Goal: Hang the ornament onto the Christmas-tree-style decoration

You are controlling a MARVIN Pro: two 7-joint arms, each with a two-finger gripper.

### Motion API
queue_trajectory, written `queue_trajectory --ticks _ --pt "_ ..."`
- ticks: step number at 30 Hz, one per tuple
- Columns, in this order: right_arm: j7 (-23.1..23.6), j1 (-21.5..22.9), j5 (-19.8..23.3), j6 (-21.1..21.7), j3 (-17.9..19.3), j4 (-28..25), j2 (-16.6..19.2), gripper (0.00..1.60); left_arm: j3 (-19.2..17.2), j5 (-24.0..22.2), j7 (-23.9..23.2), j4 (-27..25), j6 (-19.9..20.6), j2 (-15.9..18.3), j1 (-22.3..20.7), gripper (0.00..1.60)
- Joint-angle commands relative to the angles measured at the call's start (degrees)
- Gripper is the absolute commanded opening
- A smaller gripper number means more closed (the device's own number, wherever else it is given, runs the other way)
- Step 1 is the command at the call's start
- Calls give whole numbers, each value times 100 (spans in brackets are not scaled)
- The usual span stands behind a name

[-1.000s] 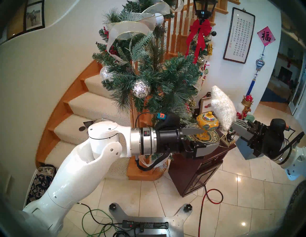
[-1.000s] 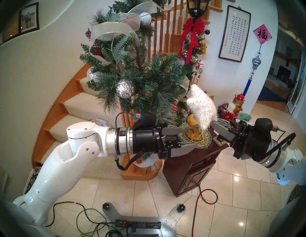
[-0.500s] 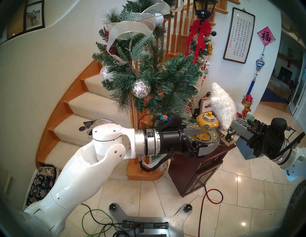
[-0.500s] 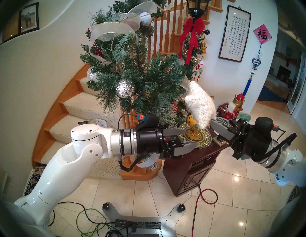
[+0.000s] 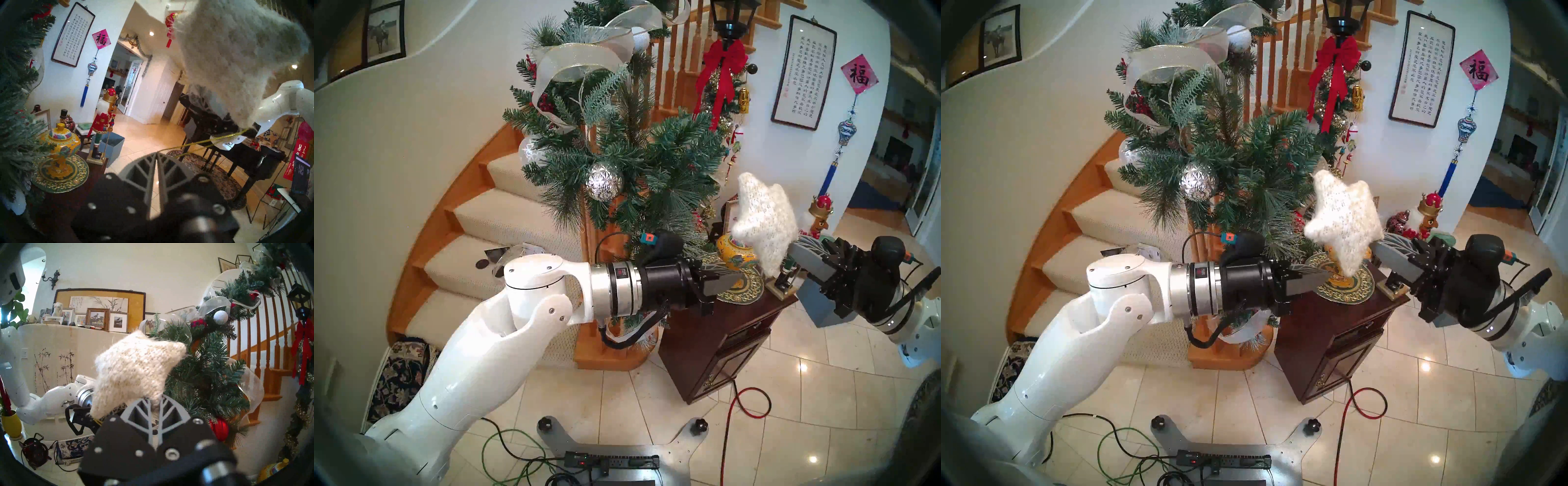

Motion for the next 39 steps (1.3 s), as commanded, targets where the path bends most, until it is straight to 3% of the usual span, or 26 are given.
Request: queue_trajectory --ticks 1,6,7,10,14,15,16,32,33,34,35,36,37,39 --pt "606 111 -12 -7 16 -11 -10 0 -37 -69 -53 -35 -57 -52 2 63" --pt "596 127 -20 -7 16 -18 -9 0 -58 -97 -70 -38 -59 -55 19 59" --pt "640 136 0 -7 16 -12 -6 0 -67 -106 -77 -39 -59 -57 26 23" --pt "637 144 -1 -7 16 -15 -5 0 -85 -133 -100 -46 -59 -58 37 0" --pt "612 151 -17 -7 16 -25 -6 0 -92 -150 -126 -61 -61 -53 49 0" --pt "889 166 136 -7 16 18 5 0 -94 -156 -140 -64 -64 -53 53 0" --pt "566 155 -41 -7 16 -46 -12 0 -96 -161 -149 -69 -67 -51 58 0" --pt "590 201 -11 -7 16 -175 -125 0 -197 -345 -380 -164 -63 -35 170 0" --pt "600 204 -4 -7 16 -176 -127 0 -200 -358 -406 -167 -57 -28 177 24" --pt "622 205 13 -7 16 -175 -127 0 -203 -360 -417 -173 -56 -23 185 87" --pt "601 204 4 -7 16 -180 -129 0 -206 -361 -424 -177 -54 -21 190 135" --pt "610 203 14 -7 16 -181 -131 0 -207 -363 -431 -178 -52 -19 192 160" --pt "760 203 100 -7 16 -158 -129 0 -211 -369 -441 -178 -50 -20 197 160" --pt "598 201 21 -7 16 -190 -137 0 -221 -382 -451 -186 -45 -26 206 160"
